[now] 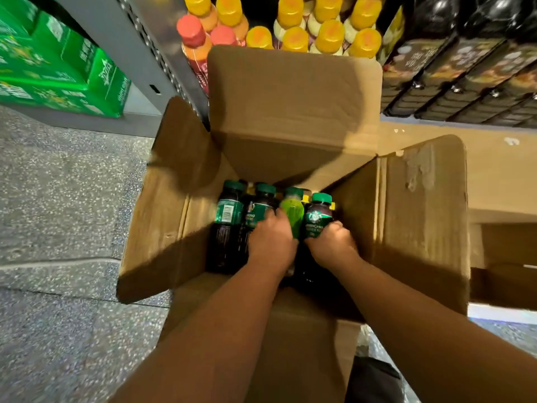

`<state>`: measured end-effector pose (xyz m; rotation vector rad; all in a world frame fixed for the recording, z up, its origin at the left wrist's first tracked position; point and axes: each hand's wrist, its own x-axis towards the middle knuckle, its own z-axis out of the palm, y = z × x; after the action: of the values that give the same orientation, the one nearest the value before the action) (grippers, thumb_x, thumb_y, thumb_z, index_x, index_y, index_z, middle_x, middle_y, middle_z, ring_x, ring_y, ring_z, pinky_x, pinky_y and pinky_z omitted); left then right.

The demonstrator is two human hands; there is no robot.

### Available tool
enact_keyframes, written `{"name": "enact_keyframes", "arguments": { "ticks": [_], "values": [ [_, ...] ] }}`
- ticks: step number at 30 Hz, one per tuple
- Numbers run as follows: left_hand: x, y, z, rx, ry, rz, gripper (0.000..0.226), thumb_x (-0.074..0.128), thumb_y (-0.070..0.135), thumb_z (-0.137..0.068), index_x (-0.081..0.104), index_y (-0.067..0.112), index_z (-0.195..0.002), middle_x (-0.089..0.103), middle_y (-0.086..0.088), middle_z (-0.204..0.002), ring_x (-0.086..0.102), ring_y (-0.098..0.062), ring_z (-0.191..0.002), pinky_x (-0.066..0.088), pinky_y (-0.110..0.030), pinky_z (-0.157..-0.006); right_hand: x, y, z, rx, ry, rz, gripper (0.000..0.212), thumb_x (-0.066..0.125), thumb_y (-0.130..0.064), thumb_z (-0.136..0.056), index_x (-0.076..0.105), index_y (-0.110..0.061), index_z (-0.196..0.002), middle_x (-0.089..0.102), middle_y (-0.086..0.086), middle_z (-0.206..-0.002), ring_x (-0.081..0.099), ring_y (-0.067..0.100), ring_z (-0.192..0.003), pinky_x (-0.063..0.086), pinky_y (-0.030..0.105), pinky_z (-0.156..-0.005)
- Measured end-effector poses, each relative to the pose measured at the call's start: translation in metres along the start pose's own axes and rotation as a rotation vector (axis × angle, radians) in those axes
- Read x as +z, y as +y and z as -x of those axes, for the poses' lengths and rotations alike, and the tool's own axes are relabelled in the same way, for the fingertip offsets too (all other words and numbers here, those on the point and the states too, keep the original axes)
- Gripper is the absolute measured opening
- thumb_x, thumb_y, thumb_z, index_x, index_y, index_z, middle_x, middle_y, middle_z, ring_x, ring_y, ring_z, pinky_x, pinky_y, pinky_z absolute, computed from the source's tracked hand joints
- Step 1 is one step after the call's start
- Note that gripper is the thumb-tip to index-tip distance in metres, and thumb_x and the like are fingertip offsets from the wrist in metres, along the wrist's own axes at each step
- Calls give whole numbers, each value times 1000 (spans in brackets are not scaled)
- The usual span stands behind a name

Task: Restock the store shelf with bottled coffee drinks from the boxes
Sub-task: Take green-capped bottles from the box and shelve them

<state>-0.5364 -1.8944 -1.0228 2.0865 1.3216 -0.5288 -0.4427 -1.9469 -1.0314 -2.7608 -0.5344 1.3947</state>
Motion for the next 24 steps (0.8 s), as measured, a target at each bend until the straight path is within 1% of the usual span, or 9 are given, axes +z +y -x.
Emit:
{"name": "enact_keyframes", "arguments": {
  "ticks": [3,5,8,11,14,17,18,21,24],
  "values": [
    [4,-3,-7,-4,10,-4,52,62,19,-88,39,5,-132,50,-15,-126,53,-32,-114,45,-39,-90,4,2,-8,11,-30,-14,59,66,-30,-87,44,-2,-134,52,16,-131,52,31,-119,45,36,-97],
    [5,-4,-11,-12,18,-7,42,61,16,-90,45,5,-127,53,-15,-122,54,-31,-112,46,-38,-88,6,4,-12,35,-54,-84,60,70,-28,-84,46,-3,-132,55,15,-129,55,30,-116,47,37,-96],
    [5,-2,-15,-22,2,-9,31,61,14,-91,53,3,-119,55,-15,-117,56,-30,-108,46,-35,-85,5,6,-16,74,-87,-202,66,75,-26,-79,44,-2,-132,54,16,-128,55,30,-114,48,39,-96],
    [9,-1,-15,-10,25,-12,29,57,11,-93,53,2,-120,55,-14,-118,57,-27,-107,47,-33,-85,4,5,-17,99,-102,-211,71,74,-26,-80,37,-1,-135,50,16,-131,52,30,-117,46,36,-93],
    [16,1,-11,-2,25,16,42,52,7,-95,39,0,-134,56,-16,-118,56,-29,-109,46,-34,-87,5,7,-17,98,-103,-234,68,75,-24,-80,41,1,-132,52,17,-130,54,30,-115,46,34,-88],
    [16,3,-13,-100,-30,192,55,54,7,-92,28,2,-141,50,-19,-127,51,-34,-116,42,-39,-93,5,8,-18,98,-105,-276,62,76,-20,-78,46,0,-129,56,16,-126,57,29,-111,46,31,-83],
    [16,4,-15,-138,-57,258,61,56,9,-92,24,2,-142,45,-20,-132,48,-36,-119,39,-40,-96,5,9,-18,102,-112,-297,62,77,-18,-78,47,0,-129,56,16,-126,57,30,-111,48,31,-86],
    [18,7,-19,-211,-138,355,74,60,17,-91,13,1,-146,36,-22,-139,41,-37,-127,34,-41,-102,6,9,-19,114,-140,-370,63,76,-14,-78,46,-1,-131,56,17,-126,57,32,-112,48,42,-95],
    [19,8,-22,-240,-141,404,74,61,18,-90,14,4,-146,39,-23,-136,44,-38,-123,36,-42,-100,7,10,-19,126,-146,-459,57,75,-9,-78,47,-3,-128,56,17,-124,57,31,-111,48,42,-94]
  ]
}}
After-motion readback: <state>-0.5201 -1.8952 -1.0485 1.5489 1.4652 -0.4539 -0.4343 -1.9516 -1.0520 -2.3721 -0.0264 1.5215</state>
